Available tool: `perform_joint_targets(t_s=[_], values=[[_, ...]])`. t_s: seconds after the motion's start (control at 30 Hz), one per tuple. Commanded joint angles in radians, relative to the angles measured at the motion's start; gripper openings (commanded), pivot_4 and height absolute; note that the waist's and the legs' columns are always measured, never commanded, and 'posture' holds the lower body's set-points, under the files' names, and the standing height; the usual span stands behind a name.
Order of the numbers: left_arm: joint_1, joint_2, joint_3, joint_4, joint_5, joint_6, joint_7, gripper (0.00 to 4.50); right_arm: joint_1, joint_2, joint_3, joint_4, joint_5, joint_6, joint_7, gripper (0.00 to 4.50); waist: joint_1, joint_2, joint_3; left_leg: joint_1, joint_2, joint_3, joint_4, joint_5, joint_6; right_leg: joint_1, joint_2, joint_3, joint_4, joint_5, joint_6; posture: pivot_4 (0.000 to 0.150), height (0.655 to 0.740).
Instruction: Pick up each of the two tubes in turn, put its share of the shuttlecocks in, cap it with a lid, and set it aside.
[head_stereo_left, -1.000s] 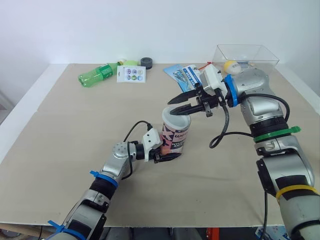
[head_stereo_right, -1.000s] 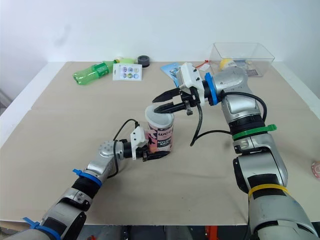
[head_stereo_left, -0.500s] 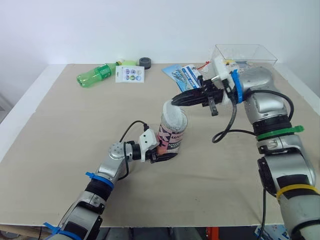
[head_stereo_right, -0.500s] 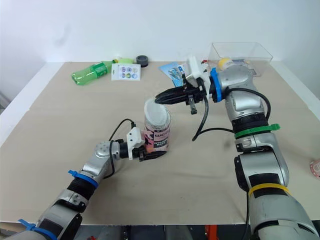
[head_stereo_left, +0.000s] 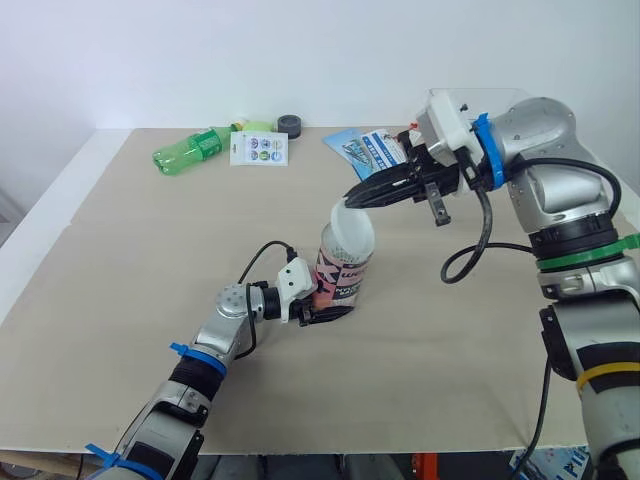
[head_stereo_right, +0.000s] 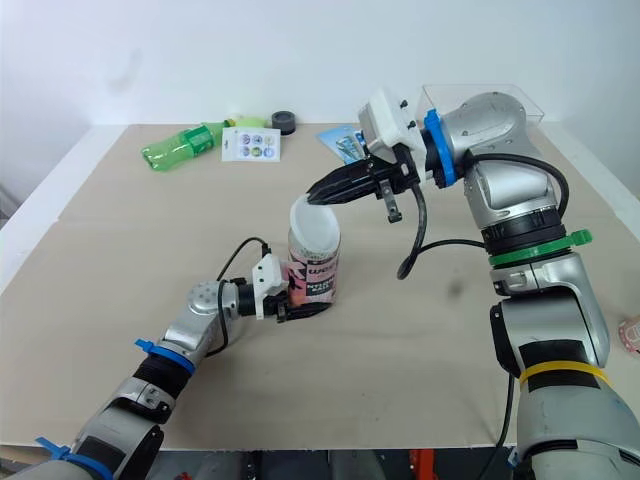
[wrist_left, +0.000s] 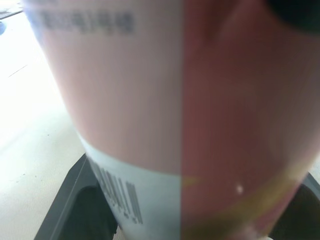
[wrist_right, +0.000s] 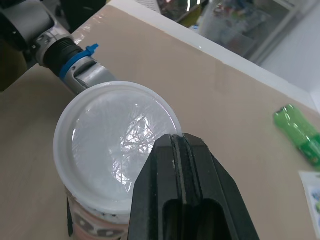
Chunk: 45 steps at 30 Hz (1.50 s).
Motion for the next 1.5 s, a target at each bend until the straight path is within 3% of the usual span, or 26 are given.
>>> perform_joint_targets(t_s=[0.03, 0.5, 0.8, 1.5], values=[[0.022, 0.004, -0.013, 0.044, 0.021, 0.021, 0.004, 2.78, 0.001, -0.002, 0.003, -0.009, -0.026, -0.053, 0.035, 0.04, 0.001, 0.000, 0.000, 0.000, 0.000, 0.000, 0.000, 0.000, 0.000, 0.000, 0.000, 0.000, 0.000, 0.000, 0.000, 0.150, 0.7400], [0.027, 0.007, -0.020, 0.040, 0.028, 0.030, 0.000, 2.78, -0.020, -0.004, 0.054, 0.073, -0.113, -0.244, 0.035, 0.04, 0.005, 0.000, 0.000, 0.000, 0.000, 0.000, 0.000, 0.000, 0.000, 0.000, 0.000, 0.000, 0.000, 0.000, 0.002, 0.150, 0.7400], [0.026, 0.014, -0.016, 0.042, 0.028, 0.039, 0.000, 2.78, -0.052, -0.024, 0.038, 0.003, -0.060, -0.183, 0.035, 0.04, 0.005, 0.000, 0.000, 0.000, 0.000, 0.000, 0.000, 0.000, 0.000, 0.000, 0.000, 0.000, 0.000, 0.000, 0.001, 0.150, 0.7400], [0.029, 0.015, -0.015, 0.040, 0.030, 0.043, 0.008, 2.78, -0.045, -0.036, 0.105, 0.071, -0.128, -0.274, 0.035, 0.04, 0.006, 0.000, 0.000, 0.000, 0.000, 0.000, 0.000, 0.000, 0.000, 0.000, 0.000, 0.000, 0.000, 0.000, 0.000, 0.150, 0.7400]])
